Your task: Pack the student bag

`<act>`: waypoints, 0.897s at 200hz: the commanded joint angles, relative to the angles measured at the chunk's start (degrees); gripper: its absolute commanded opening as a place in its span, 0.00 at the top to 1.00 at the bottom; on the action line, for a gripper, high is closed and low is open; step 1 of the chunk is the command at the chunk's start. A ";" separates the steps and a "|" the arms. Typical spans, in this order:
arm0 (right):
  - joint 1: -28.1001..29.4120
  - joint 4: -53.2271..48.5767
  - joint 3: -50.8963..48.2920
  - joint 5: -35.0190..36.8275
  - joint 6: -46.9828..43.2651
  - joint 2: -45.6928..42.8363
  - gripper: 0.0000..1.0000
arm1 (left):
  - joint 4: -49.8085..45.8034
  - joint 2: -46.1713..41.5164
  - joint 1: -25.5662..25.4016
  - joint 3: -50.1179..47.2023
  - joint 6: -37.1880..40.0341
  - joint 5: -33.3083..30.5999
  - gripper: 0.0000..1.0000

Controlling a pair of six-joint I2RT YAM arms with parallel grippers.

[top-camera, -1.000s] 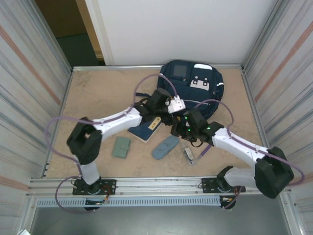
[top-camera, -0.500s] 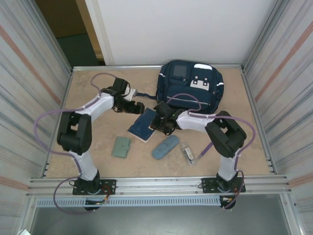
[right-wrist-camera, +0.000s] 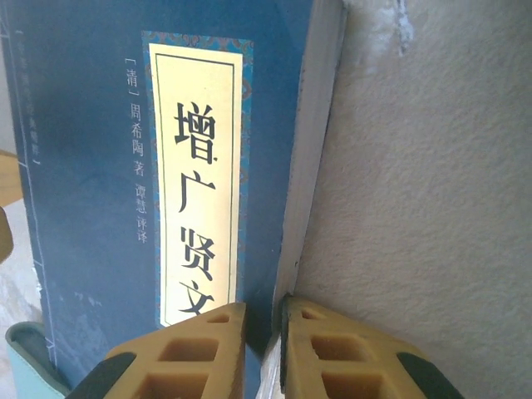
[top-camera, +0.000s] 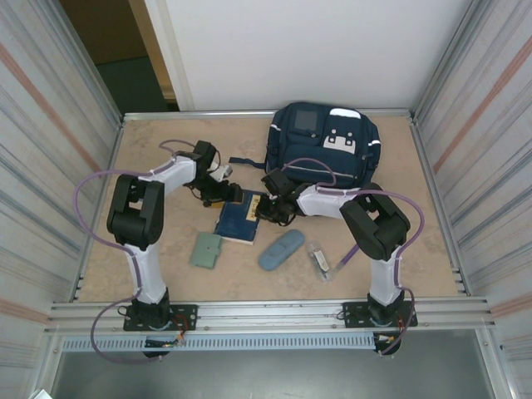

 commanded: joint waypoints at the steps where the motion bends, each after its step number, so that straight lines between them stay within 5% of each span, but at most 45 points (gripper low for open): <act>1: 0.39 2.32 -0.73 -3.33 -3.49 3.21 0.84 | 0.51 -1.18 -0.52 -2.50 -1.97 14.91 0.38; 15: 0.14 3.32 -0.95 -3.99 -4.02 3.60 0.84 | 3.56 -3.83 0.23 -4.66 -4.57 16.85 0.46; 63: -0.78 8.73 -2.53 -6.97 -7.42 3.70 0.82 | 13.85 -10.73 1.07 -11.56 -11.42 24.39 0.47; 149: -2.47 19.11 -5.29 -14.63 -9.77 4.95 0.79 | 24.16 -13.11 0.19 -20.66 -16.61 18.84 0.75; 179: -2.38 18.96 -4.52 -14.63 -10.29 6.04 0.79 | 28.61 -14.41 -1.22 -23.11 -19.65 19.99 0.73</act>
